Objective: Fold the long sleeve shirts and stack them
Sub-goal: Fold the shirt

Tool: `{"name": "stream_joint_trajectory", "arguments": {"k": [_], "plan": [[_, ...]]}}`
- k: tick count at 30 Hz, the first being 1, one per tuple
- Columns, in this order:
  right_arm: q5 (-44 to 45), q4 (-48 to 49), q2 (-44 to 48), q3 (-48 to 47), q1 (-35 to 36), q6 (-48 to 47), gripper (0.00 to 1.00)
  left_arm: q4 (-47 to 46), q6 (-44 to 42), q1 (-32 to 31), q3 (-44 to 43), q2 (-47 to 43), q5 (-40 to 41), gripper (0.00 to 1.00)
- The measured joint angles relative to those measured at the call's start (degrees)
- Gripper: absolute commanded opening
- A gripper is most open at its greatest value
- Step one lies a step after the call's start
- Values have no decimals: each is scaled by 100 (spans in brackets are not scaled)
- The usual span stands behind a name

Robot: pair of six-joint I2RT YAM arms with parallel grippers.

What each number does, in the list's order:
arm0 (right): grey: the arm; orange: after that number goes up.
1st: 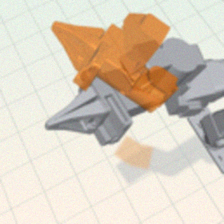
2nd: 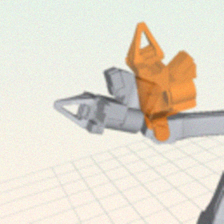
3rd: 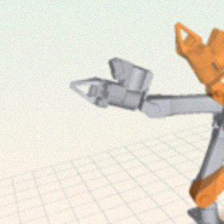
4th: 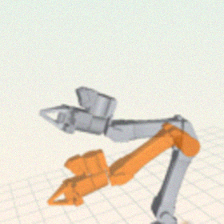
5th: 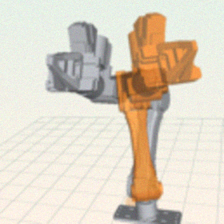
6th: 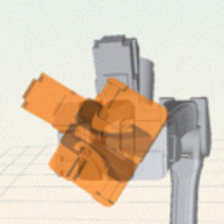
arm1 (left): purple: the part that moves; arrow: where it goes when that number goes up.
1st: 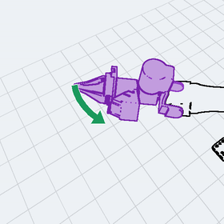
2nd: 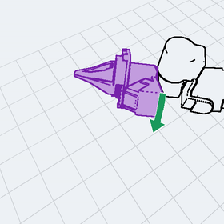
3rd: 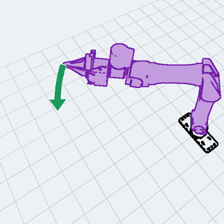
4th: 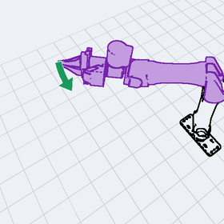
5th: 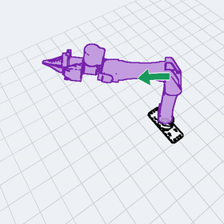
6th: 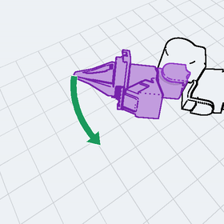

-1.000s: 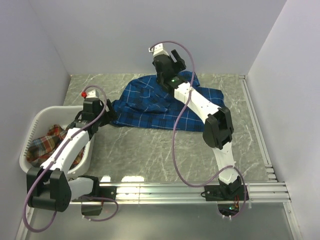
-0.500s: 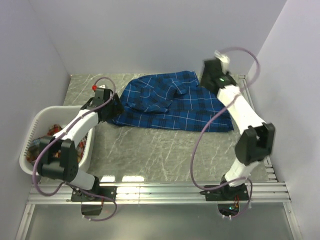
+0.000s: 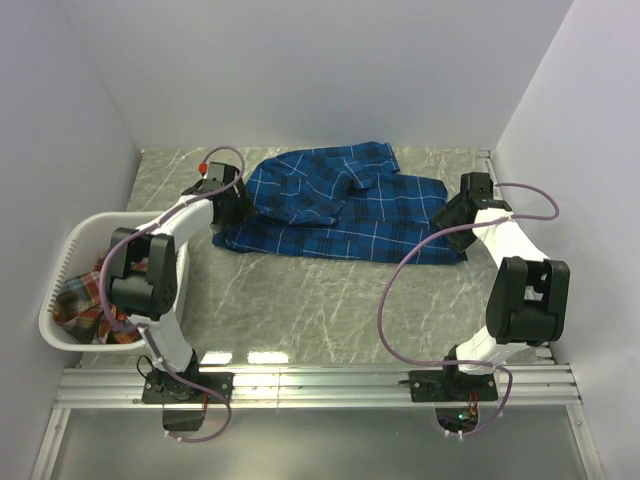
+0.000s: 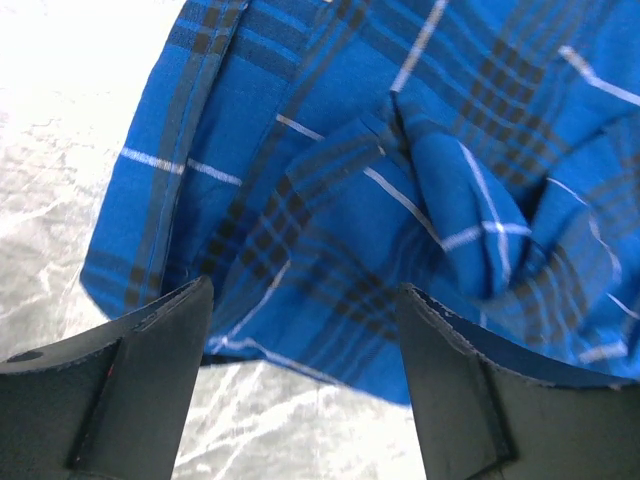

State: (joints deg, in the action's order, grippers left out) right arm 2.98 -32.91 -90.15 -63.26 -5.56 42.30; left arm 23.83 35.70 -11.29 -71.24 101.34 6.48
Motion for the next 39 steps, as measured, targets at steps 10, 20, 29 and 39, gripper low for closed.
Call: {"name": "stream_joint_trajectory", "arguments": {"k": [10,20,29,39], "plan": [[-175,238,-177,170,7,212,68,90,109,0,-76,446,70,81],[282,66,-208,-824,780,-846,71,-291,-710,-190,-444,435,48,90],[280,-245,-415,-1537,1108,-1456,71,-1113,-2243,-284,-433,507,-396,90],[251,-317,-413,-1469,1132,-1600,71,-1202,-2354,-42,-564,1130,-911,74]]}}
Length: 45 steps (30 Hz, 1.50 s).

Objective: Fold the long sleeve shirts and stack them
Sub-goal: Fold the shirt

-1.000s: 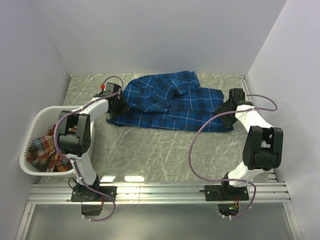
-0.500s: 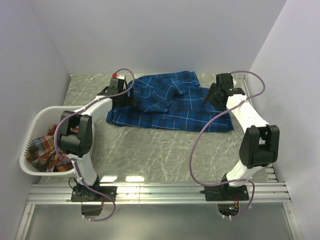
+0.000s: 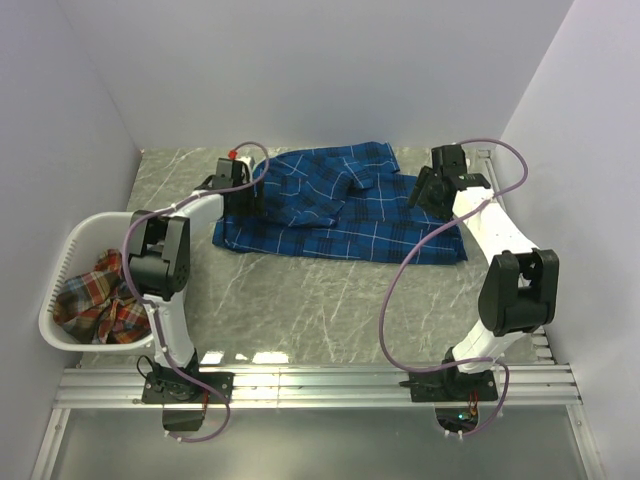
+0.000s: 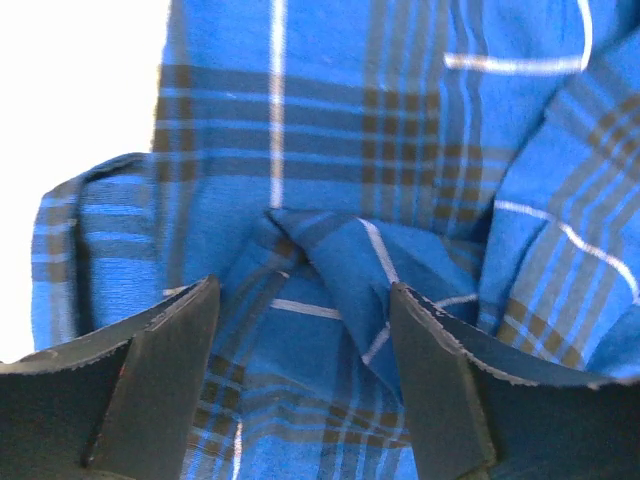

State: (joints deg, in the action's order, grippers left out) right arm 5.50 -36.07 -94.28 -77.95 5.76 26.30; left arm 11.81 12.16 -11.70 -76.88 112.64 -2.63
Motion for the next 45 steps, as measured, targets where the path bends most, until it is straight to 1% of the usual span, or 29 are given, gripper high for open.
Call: {"name": "stream_joint_trajectory", "arguments": {"k": [6,8,16,17,25,27,30,31,33,34,36,37,40,45], "plan": [[4,-9,9,101,0,4,71,-120,605,243,-26,-2,-199,71],[2,-9,9,116,0,9,71,-122,710,289,-35,-2,-262,68],[-9,7,9,192,0,59,71,-79,765,339,-321,149,-424,59],[-17,13,9,212,0,68,71,-79,765,339,-334,179,-424,57],[-39,37,9,271,0,94,71,15,763,341,-361,503,-415,54],[-37,55,9,306,0,109,71,22,763,341,-374,509,-411,52],[-39,57,9,350,0,129,70,26,752,343,-382,527,-407,41],[-39,63,9,352,0,133,70,26,750,345,-382,529,-409,28],[-42,114,9,382,0,153,70,46,758,348,-382,529,-426,19],[-46,149,9,417,0,166,70,52,754,348,-382,529,-446,12],[-50,188,9,505,0,199,70,79,767,348,-382,529,-492,7],[-50,192,9,535,0,223,70,92,758,348,-382,529,-509,3],[-42,229,2,632,0,293,70,122,763,348,-382,527,-529,1],[-37,267,-50,686,-61,509,69,286,776,348,-380,389,-531,2]]}}
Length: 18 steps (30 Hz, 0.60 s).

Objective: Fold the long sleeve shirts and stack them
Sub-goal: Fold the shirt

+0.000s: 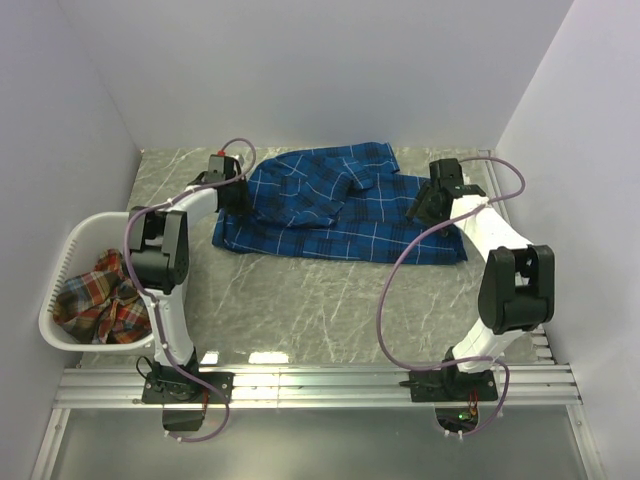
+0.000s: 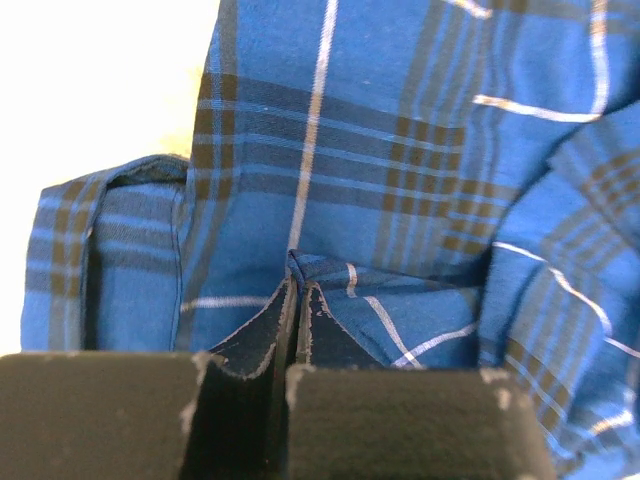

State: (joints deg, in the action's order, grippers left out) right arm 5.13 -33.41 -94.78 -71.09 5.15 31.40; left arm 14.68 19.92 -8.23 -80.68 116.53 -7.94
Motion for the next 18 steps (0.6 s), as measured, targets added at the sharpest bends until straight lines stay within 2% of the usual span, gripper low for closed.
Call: {"name": "stream_joint_trajectory", "arguments": {"k": [4,7,14,18], "plan": [[133,-44,-116,-98,-133,28,70,109,85,0,11,-295,2,2],[192,-33,-389,-415,-195,-398,69,125,129,0,98,-546,17,1],[129,-299,-1150,-1462,-208,-2363,69,144,361,0,365,-820,81,1],[-103,-470,-1362,-1635,-273,-3333,65,173,439,0,459,-822,160,1]]}}
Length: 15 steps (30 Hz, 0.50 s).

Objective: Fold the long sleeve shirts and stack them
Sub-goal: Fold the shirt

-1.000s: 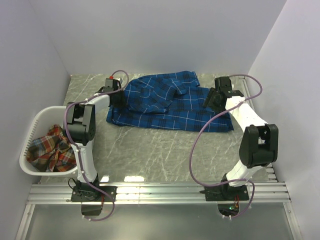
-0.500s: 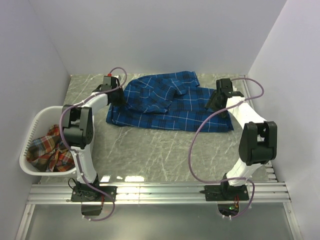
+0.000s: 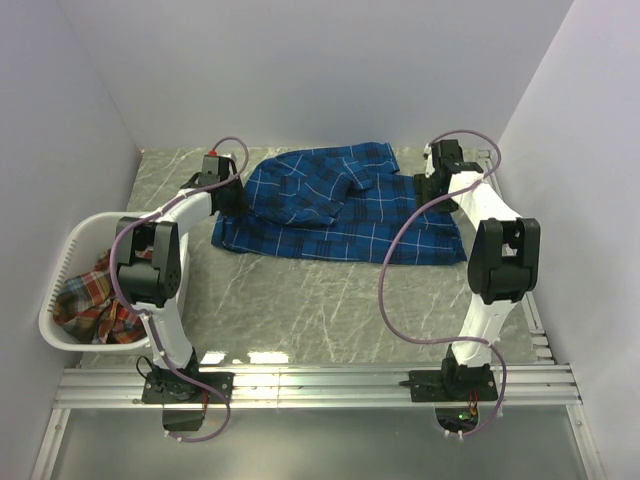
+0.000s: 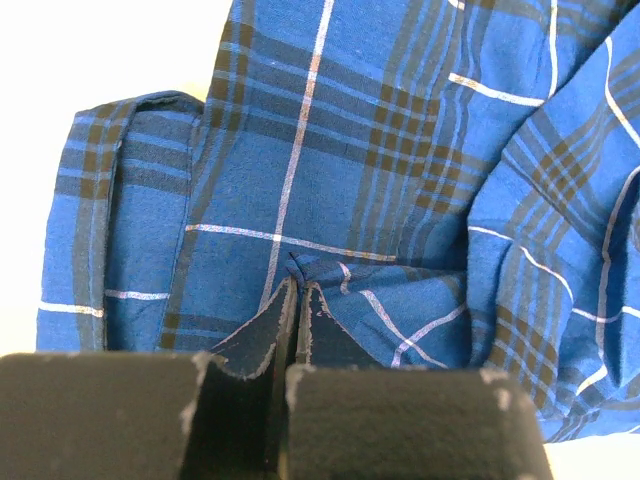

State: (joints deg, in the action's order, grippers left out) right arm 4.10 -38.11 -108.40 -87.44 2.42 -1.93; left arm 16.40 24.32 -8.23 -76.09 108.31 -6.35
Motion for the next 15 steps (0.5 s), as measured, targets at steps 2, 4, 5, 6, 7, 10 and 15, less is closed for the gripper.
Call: {"name": "stream_joint_trajectory", "arguments": {"k": [2,4,5,6,7,10,15], "plan": [[-136,-153,-68,-2,-63,-385,63,4,46,0,2,-2,22,0],[-254,-273,-151,-2,-116,-673,63,4,63,0,2,-15,39,1],[-304,-323,-186,0,-129,-785,63,4,68,0,2,-17,55,1],[-337,-356,-214,7,-149,-879,63,4,70,-2,2,-17,68,1],[-363,-363,-227,15,-157,-949,63,9,72,-2,2,-22,81,0],[-468,-389,-236,37,-170,-1139,58,11,87,-4,79,-94,149,1],[-717,-404,-278,37,-170,-1290,52,44,87,-4,109,-208,227,0]]}}
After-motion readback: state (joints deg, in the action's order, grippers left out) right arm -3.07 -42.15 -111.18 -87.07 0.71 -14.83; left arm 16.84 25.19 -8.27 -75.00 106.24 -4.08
